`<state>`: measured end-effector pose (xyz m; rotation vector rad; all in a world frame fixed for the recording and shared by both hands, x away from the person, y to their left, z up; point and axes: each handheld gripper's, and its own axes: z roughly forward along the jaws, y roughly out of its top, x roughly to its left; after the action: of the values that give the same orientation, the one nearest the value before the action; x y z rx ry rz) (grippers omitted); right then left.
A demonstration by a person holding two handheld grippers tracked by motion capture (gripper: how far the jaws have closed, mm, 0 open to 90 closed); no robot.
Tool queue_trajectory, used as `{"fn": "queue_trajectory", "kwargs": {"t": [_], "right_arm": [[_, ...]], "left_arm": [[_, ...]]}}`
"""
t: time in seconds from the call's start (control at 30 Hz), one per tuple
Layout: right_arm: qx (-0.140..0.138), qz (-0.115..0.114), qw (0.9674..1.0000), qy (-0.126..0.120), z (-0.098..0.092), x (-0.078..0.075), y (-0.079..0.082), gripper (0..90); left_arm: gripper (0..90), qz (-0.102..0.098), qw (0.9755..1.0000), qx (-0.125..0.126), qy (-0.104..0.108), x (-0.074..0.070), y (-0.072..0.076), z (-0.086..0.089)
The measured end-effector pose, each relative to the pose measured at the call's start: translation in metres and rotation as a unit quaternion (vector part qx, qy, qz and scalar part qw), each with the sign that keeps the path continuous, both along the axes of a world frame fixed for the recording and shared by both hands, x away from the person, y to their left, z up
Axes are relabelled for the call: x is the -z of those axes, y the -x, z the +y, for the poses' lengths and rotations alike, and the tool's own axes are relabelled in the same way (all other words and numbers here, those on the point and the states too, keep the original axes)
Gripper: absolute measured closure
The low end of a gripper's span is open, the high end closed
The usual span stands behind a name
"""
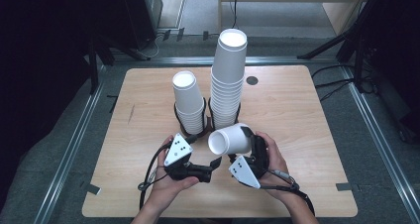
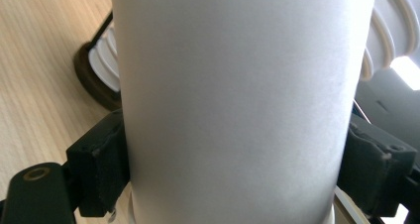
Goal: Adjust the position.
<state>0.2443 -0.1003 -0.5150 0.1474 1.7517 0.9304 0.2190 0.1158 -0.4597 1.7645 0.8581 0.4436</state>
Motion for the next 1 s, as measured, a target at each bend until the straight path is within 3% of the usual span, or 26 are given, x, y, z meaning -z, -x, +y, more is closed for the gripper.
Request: {"fn": "queue_trajectory", "kwargs": {"t": [0.7, 1.0], "right_arm": [[-0.047, -0.002, 0.9989, 0.007, 0.013, 0.001, 0.012, 13.3], [-0.057, -0.002, 0.9983, 0.014, 0.017, 0.003, 0.015, 13.3]], "left_arm": [[7.0, 0.003, 0.9997, 0.023, -0.005, 0.001, 0.005, -0.009], [13.0, 0.007, 0.9997, 0.017, -0.013, -0.001, 0.006, -0.011]]}}
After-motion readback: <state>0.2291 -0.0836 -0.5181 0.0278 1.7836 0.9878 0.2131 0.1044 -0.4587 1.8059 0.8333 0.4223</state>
